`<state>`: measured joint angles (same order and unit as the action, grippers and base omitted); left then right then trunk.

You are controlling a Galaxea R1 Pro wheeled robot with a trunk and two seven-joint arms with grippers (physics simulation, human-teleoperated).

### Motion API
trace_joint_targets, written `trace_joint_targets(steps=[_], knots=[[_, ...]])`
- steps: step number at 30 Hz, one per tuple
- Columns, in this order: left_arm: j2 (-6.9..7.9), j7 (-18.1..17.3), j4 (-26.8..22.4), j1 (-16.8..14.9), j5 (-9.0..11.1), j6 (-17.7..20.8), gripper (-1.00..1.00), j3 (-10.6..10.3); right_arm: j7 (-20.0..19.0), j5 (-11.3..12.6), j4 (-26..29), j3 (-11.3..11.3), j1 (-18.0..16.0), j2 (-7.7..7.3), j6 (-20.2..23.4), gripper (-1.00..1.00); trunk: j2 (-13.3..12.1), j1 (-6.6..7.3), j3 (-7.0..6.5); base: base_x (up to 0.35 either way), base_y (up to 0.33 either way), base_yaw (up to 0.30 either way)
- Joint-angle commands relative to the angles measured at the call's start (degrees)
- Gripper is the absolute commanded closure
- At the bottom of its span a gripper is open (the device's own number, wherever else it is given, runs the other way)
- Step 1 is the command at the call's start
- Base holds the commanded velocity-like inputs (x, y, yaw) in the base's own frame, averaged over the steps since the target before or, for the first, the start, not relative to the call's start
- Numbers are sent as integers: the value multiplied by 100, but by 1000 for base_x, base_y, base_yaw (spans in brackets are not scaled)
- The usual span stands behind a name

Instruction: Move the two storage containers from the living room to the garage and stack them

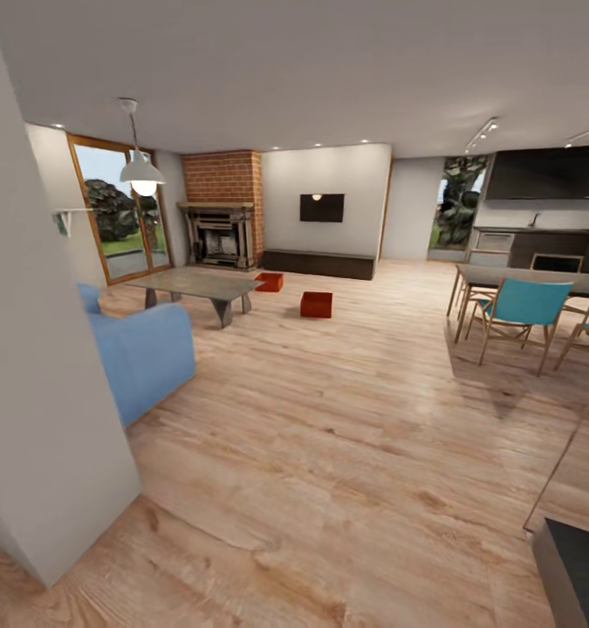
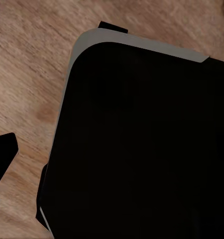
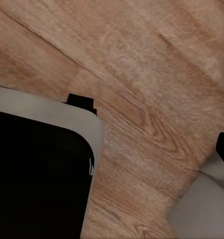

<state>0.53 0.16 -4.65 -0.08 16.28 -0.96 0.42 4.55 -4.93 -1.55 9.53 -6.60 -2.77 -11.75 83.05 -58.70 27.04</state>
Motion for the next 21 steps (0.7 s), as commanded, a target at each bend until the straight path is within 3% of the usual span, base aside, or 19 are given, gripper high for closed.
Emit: trace_joint_targets(steps=[1,21], knots=[[0,2,-1,-1,24,-10,-100,2,36,-52,-17,23,-8,3,-21,-100,3,-3,6,324,0,-283],[-3,2,-1,-1,24,-19,-100,4,46,-35,-19,7,-8,-4,-12,-100,3,-3,6,325,0,-282]])
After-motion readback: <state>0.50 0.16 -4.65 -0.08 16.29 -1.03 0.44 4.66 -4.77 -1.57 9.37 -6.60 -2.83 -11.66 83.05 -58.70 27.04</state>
